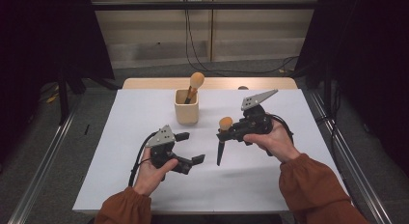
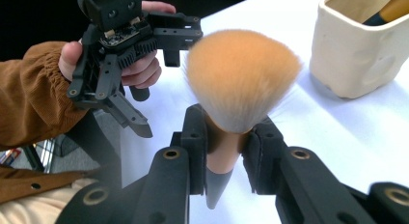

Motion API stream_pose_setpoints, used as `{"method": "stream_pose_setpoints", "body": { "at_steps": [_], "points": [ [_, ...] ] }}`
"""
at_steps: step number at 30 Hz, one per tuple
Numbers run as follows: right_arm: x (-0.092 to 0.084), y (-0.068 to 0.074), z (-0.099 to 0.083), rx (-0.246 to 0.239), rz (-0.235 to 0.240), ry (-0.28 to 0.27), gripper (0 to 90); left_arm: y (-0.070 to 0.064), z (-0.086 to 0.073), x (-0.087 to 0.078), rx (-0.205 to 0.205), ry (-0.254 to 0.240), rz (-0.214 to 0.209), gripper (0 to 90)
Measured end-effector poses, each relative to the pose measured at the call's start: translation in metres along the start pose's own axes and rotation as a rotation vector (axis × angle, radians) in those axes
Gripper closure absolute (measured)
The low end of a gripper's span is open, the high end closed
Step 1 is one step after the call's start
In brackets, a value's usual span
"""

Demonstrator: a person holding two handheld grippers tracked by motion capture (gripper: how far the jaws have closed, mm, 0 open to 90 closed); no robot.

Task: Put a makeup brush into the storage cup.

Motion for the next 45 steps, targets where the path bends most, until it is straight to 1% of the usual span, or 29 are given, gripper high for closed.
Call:
{"method": "stream_pose_setpoints", "body": {
  "at_steps": [3,6,8,9,11,13,14,17,19,21,24,26,27,29,30,31,33,34,35,36,38,39,40,45],
  "points": [
    [0.002,0.0,0.002,-0.008,-0.001,0.019,73.2,-0.001,0.001,0.005,0.015,0.014,0.003,2.4],
    [0.004,0.001,0.002,-0.011,0.0,0.031,73.2,-0.004,0.003,0.01,0.023,0.031,-0.008,2.4],
    [0.006,0.001,0.002,-0.013,-0.003,0.043,73.3,-0.006,0.004,0.015,0.018,0.033,-0.026,2.4],
    [0.007,0.002,0.002,-0.014,-0.002,0.047,73.2,-0.007,0.005,0.017,0.027,0.039,-0.032,2.4],
    [0.009,0.003,0.002,-0.025,0.007,0.057,73.2,-0.009,0.006,0.021,0.031,0.039,-0.042,2.4],
    [0.01,0.004,0.002,-0.029,0.009,0.064,73.2,-0.011,0.007,0.025,0.044,0.042,-0.039,2.4],
    [0.011,0.004,0.002,-0.027,0.009,0.068,73.2,-0.012,0.007,0.026,0.044,0.042,-0.042,2.4],
    [0.011,0.003,0.002,-0.024,0.01,0.068,73.2,-0.015,0.009,0.031,0.059,0.036,-0.067,3.6],
    [0.011,0.003,0.002,-0.023,0.01,0.063,73.2,-0.017,0.009,0.036,0.06,0.03,-0.072,3.6],
    [0.012,0.004,0.003,-0.027,0.009,0.06,73.2,-0.018,0.009,0.04,0.061,0.046,-0.079,4.0],
    [0.015,0.005,0.003,-0.028,0.013,0.061,73.2,-0.017,0.009,0.043,0.062,0.054,-0.072,5.0],
    [0.016,0.005,0.003,-0.031,0.013,0.058,73.2,-0.016,0.01,0.044,0.059,0.053,-0.048,6.0],
    [0.016,0.005,0.003,-0.031,0.014,0.058,73.2,-0.016,0.011,0.045,0.053,0.052,-0.045,7.5],
    [0.016,0.006,0.003,-0.033,0.012,0.057,73.2,-0.014,0.012,0.046,0.04,0.049,-0.055,13.0],
    [0.016,0.006,0.003,-0.033,0.012,0.057,73.2,-0.014,0.012,0.046,0.041,0.058,-0.048,14.5],
    [0.016,0.007,0.003,-0.033,0.012,0.056,73.2,-0.014,0.012,0.047,0.04,0.06,-0.051,15.7],
    [0.015,0.007,0.003,-0.035,0.01,0.057,73.2,-0.014,0.011,0.048,0.04,0.062,-0.065,23.7],
    [0.015,0.007,0.003,-0.036,0.008,0.055,73.2,-0.014,0.011,0.048,0.033,0.061,-0.07,26.3],
    [0.014,0.007,0.003,-0.038,0.006,0.056,73.2,-0.015,0.011,0.048,0.033,0.058,-0.078,28.1],
    [0.014,0.007,0.002,-0.037,0.007,0.054,73.2,-0.015,0.011,0.049,0.03,0.046,-0.09,32.1],
    [0.014,0.007,0.002,-0.038,0.006,0.053,73.2,-0.017,0.012,0.049,0.012,0.037,-0.102,36.0],
    [0.014,0.007,0.001,-0.038,0.005,0.054,73.2,-0.018,0.013,0.05,0.012,0.039,-0.109,40.7],
    [0.014,0.007,0.001,-0.039,0.006,0.053,73.2,-0.019,0.013,0.05,0.02,0.039,-0.113,43.6],
    [0.011,0.006,0.0,-0.045,0.001,0.046,73.2,-0.018,0.013,0.05,0.02,0.039,-0.117,55.5]
  ]
}}
Point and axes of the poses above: each handheld gripper's, and its own axes: x roughly forward along the jaws, z roughly out of its top, y roughly to its left, the point moved 3 cm from there along x, roughly forward along the jaws, and after that the axes turned 1 degree about y, right-handed, at the moved point
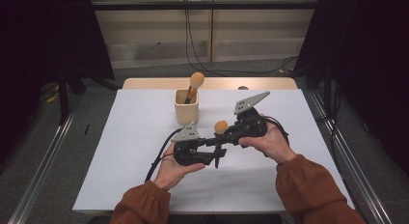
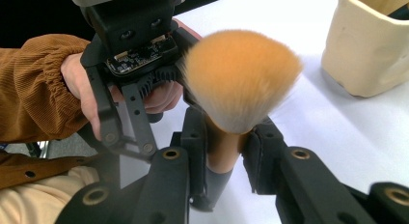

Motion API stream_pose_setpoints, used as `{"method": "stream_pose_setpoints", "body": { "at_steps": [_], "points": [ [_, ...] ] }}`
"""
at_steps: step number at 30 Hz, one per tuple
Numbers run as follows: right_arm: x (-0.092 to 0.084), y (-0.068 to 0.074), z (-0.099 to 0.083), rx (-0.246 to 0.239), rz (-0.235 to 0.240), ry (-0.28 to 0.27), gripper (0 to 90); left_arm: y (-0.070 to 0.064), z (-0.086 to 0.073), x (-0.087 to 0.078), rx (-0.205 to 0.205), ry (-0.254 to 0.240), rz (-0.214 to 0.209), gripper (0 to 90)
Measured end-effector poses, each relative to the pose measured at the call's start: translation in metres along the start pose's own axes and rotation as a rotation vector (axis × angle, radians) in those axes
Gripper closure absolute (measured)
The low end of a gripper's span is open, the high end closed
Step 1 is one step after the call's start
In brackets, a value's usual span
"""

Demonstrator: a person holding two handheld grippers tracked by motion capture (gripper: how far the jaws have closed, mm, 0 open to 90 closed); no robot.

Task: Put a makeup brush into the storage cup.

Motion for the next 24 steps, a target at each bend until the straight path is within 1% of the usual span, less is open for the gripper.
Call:
{"method": "stream_pose_setpoints", "body": {
  "at_steps": [4,5,6,10,13,19,20,24],
  "points": [
    [-0.0001,-0.0001,-0.0012,0.003,-0.003,0.004,73.1,0.0008,-0.0002,0.001,-0.002,-0.007,-0.008,61.0],
    [0.0002,-0.0001,-0.0013,0.005,0.0,0.005,73.2,0.0005,-0.0003,0.0013,0.007,-0.005,-0.01,62.3],
    [0.0006,0.0,-0.0014,0.001,0.002,0.004,73.2,0.0005,-0.0005,0.0013,0.019,-0.001,-0.002,63.1],
    [0.0017,0.0003,-0.0014,-0.008,-0.006,0.007,73.1,0.0004,-0.0005,0.0009,0.024,-0.01,-0.003,68.5],
    [0.0015,-0.0001,-0.0017,-0.003,-0.008,0.004,73.1,0.0007,-0.0008,0.0011,0.015,-0.009,-0.01,73.4],
    [0.0021,-0.0015,-0.0044,0.005,-0.007,0.001,73.0,0.0015,-0.0019,0.0027,0.018,-0.002,-0.015,74.3],
    [0.0021,-0.0016,-0.0049,0.006,-0.005,0.002,73.0,0.0017,-0.0019,0.0027,0.026,0.002,-0.01,74.3],
    [0.0019,-0.0019,-0.0058,0.007,-0.006,-0.005,72.7,0.0017,-0.0018,0.0029,0.018,-0.001,-0.013,74.4]
  ]
}}
Point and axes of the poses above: each handheld gripper's, and its own axes: x roughly forward along the jaws, z roughly out of its top, y roughly to its left, the point moved 3 cm from there along x, roughly forward along the jaws, and after that the axes turned 1 degree about y, right-handed, at the moved point
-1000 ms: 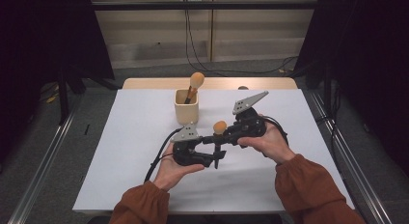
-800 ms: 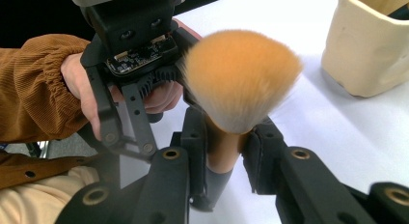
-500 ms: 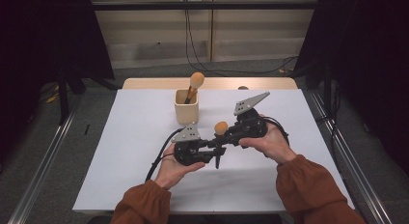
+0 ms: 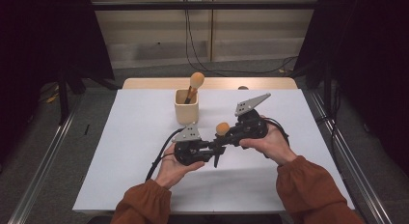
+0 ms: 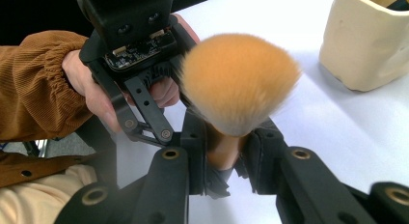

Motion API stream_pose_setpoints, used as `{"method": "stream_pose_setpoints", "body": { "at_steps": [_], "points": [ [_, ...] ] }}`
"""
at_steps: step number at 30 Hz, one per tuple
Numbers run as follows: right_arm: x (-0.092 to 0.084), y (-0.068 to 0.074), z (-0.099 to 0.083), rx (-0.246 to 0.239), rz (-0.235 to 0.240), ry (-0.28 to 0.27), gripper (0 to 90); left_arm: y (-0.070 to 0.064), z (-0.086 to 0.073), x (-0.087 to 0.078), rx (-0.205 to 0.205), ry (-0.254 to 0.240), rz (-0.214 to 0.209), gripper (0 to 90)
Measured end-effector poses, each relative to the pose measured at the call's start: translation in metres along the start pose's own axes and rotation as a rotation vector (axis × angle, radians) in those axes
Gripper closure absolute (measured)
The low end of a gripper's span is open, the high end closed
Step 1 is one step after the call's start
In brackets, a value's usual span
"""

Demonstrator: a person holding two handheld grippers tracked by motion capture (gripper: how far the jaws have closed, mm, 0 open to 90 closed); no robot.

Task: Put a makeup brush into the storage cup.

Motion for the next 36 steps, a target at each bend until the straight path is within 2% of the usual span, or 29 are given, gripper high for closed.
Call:
{"method": "stream_pose_setpoints", "body": {
  "at_steps": [6,15,18,22,24,26,29,32,36],
  "points": [
    [0.001,0.0,-0.001,-0.01,-0.007,-0.02,71.2,0.001,0.0,-0.001,-0.004,0.001,0.001,74.4],
    [-0.003,0.0,-0.006,-0.005,-0.031,-0.1,53.1,0.007,0.002,-0.007,-0.011,-0.008,0.022,74.4],
    [-0.004,-0.001,-0.009,0.002,-0.054,-0.125,41.5,0.009,0.002,-0.01,-0.013,-0.012,0.031,74.4],
    [-0.003,-0.005,-0.017,0.015,-0.086,-0.155,30.7,0.011,0.0,-0.012,-0.014,-0.005,0.043,74.4],
    [-0.003,-0.006,-0.021,0.024,-0.116,-0.163,21.0,0.012,0.001,-0.014,-0.013,-0.008,0.047,74.4],
    [-0.004,-0.007,-0.025,0.028,-0.128,-0.168,18.7,0.013,0.002,-0.016,-0.017,-0.016,0.053,74.4],
    [-0.006,-0.008,-0.029,0.051,-0.162,-0.189,5.9,0.016,0.002,-0.02,-0.017,-0.016,0.064,74.4],
    [-0.009,-0.009,-0.032,0.067,-0.189,-0.215,1.7,0.016,0.001,-0.022,-0.016,-0.018,0.066,74.4],
    [-0.012,-0.009,-0.041,0.076,-0.234,-0.233,2.4,0.016,0.002,-0.025,-0.016,-0.024,0.076,74.4]
  ]
}}
Point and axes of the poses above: each handheld gripper's, and its own axes: x roughly forward along the jaws, z roughly out of its top, y roughly to its left, the point moved 3 cm from there along x, roughly forward along the jaws, and after that the axes turned 1 degree about y, right-handed, at the moved point
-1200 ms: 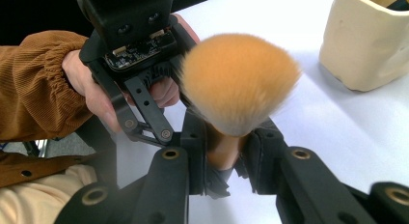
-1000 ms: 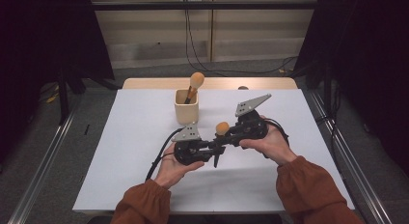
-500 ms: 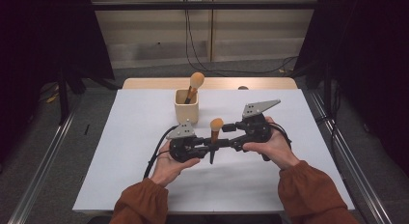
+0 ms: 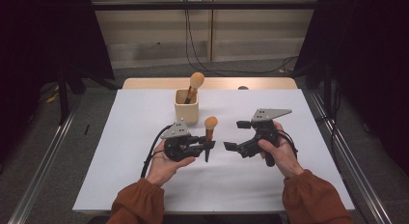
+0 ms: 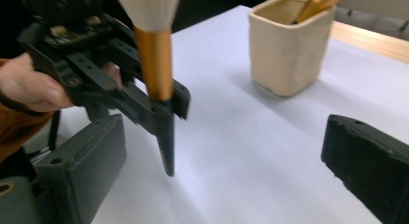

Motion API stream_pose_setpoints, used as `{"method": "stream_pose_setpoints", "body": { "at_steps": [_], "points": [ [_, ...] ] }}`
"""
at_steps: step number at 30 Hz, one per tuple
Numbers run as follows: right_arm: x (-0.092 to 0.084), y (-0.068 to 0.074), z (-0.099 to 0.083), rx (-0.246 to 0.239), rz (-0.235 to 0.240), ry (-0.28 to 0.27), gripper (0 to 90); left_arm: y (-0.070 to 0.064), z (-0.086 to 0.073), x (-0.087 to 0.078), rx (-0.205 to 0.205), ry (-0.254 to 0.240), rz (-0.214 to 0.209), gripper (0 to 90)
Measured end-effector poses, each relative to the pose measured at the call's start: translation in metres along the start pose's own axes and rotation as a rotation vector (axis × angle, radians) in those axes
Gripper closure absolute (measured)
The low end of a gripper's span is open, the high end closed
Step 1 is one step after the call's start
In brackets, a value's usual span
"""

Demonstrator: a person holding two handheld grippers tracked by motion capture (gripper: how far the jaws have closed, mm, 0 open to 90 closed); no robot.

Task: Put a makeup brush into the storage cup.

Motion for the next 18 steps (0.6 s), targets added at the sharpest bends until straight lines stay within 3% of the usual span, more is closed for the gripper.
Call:
{"method": "stream_pose_setpoints", "body": {
  "at_steps": [4,7,18],
  "points": [
    [-0.007,0.0,-0.008,0.0,-0.049,-0.05,1.8,0.005,0.001,-0.006,-0.002,-0.002,0.018,74.4],
    [-0.01,0.001,-0.013,0.022,-0.059,-0.041,1.1,0.009,0.002,-0.01,-0.007,-0.003,0.029,74.4],
    [-0.021,0.0,-0.034,0.018,-0.15,-0.127,2.6,0.021,0.009,-0.025,-0.016,-0.024,0.065,74.4]
  ]
}}
Point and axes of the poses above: each handheld gripper's, and its own axes: x roughly forward along the jaws, z roughly out of its top, y roughly to its left, the point moved 3 cm from there along x, roughly forward along the jaws, and after that the axes turned 1 degree about y, right-handed, at the moved point
